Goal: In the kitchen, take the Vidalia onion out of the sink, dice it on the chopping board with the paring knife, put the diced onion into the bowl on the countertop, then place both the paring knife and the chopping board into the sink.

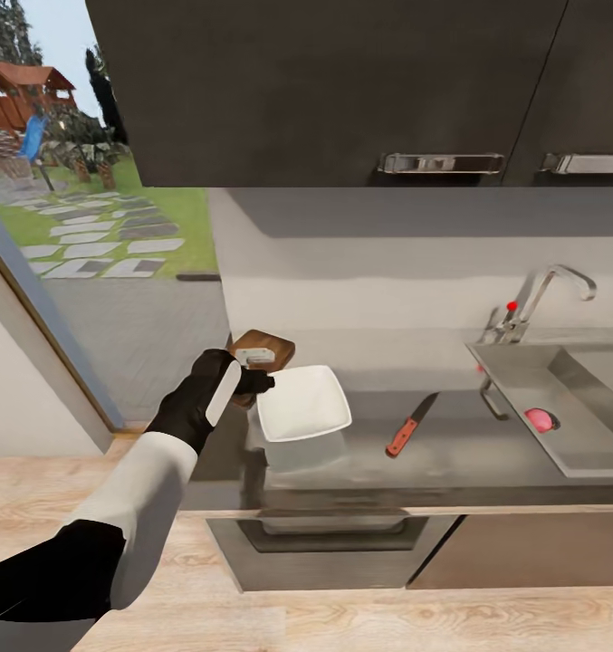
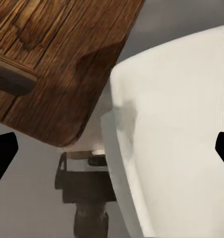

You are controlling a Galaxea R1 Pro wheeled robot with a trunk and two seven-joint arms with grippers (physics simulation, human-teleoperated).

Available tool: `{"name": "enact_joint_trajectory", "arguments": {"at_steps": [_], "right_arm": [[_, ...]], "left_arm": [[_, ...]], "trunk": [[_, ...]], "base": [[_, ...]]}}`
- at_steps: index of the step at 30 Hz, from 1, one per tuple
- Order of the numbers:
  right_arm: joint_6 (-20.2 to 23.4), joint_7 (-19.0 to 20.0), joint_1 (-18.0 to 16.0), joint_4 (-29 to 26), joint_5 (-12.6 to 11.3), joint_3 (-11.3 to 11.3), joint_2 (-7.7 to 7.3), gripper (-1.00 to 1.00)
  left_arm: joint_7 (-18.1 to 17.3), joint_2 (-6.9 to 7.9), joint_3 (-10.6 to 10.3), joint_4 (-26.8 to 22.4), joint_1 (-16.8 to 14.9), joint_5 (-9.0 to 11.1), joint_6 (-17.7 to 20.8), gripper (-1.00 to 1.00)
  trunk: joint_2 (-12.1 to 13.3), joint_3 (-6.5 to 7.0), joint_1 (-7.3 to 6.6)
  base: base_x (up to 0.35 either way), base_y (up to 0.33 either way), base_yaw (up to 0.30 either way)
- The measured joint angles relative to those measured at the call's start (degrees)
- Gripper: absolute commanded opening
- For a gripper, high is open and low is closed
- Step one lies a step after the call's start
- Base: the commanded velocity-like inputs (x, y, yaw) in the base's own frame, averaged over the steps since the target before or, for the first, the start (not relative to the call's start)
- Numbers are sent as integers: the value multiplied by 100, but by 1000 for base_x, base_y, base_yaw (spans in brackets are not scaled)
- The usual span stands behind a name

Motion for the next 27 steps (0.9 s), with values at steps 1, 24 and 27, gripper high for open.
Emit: {"name": "enact_joint_trajectory", "arguments": {"at_steps": [1, 24, 27], "right_arm": [[0, 0, 0, 0, -1, 0, 0, 100], [1, 2, 0, 1, 3, 0, -7, 100], [1, 3, -1, 1, 3, -1, -8, 100]], "left_arm": [[0, 0, 0, 0, 0, -1, 1, 100], [4, 28, 1, -63, -1, 3, 21, 100], [7, 32, 1, -76, -1, 5, 24, 100]], "trunk": [[0, 0, 0], [0, 0, 0], [0, 0, 0]], "base": [[1, -270, 0], [0, -88, 0], [0, 50, 0]]}}
